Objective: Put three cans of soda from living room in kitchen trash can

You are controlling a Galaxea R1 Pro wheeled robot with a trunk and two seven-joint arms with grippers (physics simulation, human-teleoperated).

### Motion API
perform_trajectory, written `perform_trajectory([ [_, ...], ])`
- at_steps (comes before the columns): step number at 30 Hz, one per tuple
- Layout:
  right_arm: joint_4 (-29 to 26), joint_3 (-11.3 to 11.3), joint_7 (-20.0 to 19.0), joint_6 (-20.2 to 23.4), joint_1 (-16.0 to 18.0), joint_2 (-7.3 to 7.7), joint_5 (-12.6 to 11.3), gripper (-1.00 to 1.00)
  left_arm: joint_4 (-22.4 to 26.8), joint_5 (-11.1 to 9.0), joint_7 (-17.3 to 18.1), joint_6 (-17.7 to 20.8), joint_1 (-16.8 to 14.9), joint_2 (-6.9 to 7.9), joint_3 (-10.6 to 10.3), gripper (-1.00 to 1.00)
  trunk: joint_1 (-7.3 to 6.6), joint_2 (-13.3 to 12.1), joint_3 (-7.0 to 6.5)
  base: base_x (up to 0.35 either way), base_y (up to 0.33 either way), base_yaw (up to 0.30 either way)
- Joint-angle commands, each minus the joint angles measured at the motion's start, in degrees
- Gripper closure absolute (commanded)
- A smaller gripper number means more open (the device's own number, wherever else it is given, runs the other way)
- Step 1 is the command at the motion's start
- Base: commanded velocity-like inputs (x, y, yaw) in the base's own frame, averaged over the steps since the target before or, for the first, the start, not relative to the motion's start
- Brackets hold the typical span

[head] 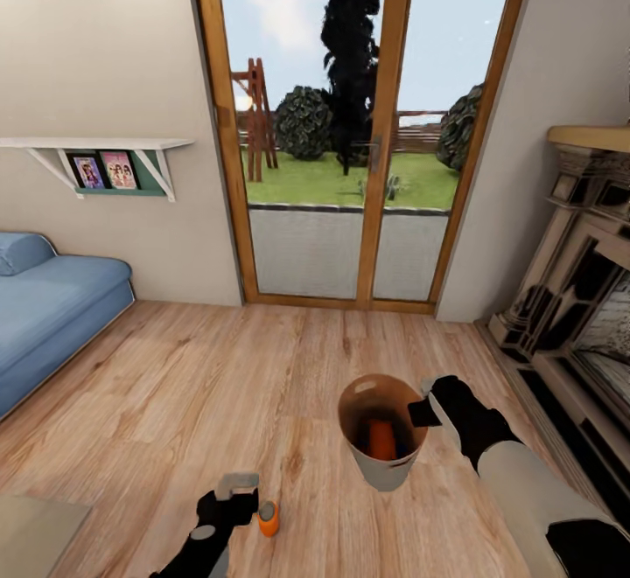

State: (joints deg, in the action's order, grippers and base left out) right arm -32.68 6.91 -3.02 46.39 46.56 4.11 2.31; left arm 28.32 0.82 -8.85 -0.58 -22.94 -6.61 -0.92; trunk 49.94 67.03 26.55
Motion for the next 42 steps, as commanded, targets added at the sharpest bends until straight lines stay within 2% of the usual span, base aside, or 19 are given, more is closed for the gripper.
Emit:
perform_trajectory([
  [1, -0.29, -0.44, -0.52, 0.24, 0.03, 0.07, -2.81, 1.0, 0.2, 0.29, -0.23, 0.0, 0.0, -0.11, -0.02, -1.0, 0.0, 0.0, -0.01, 0.0, 0.0, 0.0],
  [2, -0.79, -2.0, -1.08, 0.73, 0.03, 0.34, -2.83, 1.0, 0.75, 0.92, -0.73, 0.01, 0.0, -0.62, -0.04, -1.0, 0.0, 0.0, -0.01, 0.0, 0.0, 0.0],
  [10, -1.12, -3.56, -1.42, 1.03, 0.03, 0.53, -2.76, 1.0, 2.27, 1.25, -1.04, -0.33, 0.0, -0.92, 0.02, -1.0, 0.0, 0.0, -0.01, 0.0, 0.0, 0.0],
  [19, -1.15, -3.73, -1.46, 1.06, 0.03, 0.55, -2.76, 1.0, 2.51, 1.29, -1.02, -0.59, 0.01, -0.87, 0.04, -1.0, 0.0, 0.0, -0.01, 0.029, 0.0, 0.0],
  [42, -1.16, -3.66, -1.46, 1.07, 0.03, 0.46, -2.74, 1.0, 2.48, 1.38, -0.9, -0.65, 0.0, -0.78, 0.04, -1.0, 0.0, 0.0, -0.01, 0.19, 0.0, 0.0],
])
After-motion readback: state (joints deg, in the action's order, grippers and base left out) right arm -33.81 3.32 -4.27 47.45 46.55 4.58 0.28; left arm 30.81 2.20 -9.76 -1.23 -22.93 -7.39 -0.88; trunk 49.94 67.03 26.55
